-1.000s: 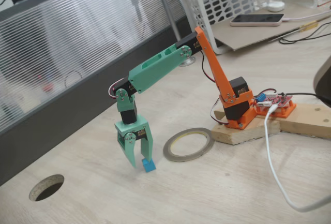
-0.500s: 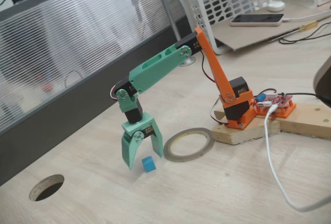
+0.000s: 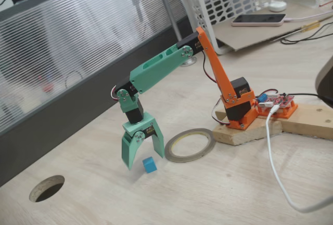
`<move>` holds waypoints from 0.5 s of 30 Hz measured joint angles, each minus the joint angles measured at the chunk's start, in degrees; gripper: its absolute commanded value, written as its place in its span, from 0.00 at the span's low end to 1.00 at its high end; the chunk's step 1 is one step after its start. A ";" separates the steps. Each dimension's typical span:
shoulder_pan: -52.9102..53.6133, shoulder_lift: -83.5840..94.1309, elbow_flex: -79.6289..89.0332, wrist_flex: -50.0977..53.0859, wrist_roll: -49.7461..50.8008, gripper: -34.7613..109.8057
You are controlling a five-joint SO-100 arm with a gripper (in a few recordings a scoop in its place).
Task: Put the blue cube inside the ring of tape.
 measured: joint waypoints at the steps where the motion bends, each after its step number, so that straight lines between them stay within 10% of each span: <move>1: 0.00 0.00 0.00 0.35 0.00 0.73; 15: 0.00 -0.88 -11.07 14.59 0.00 0.73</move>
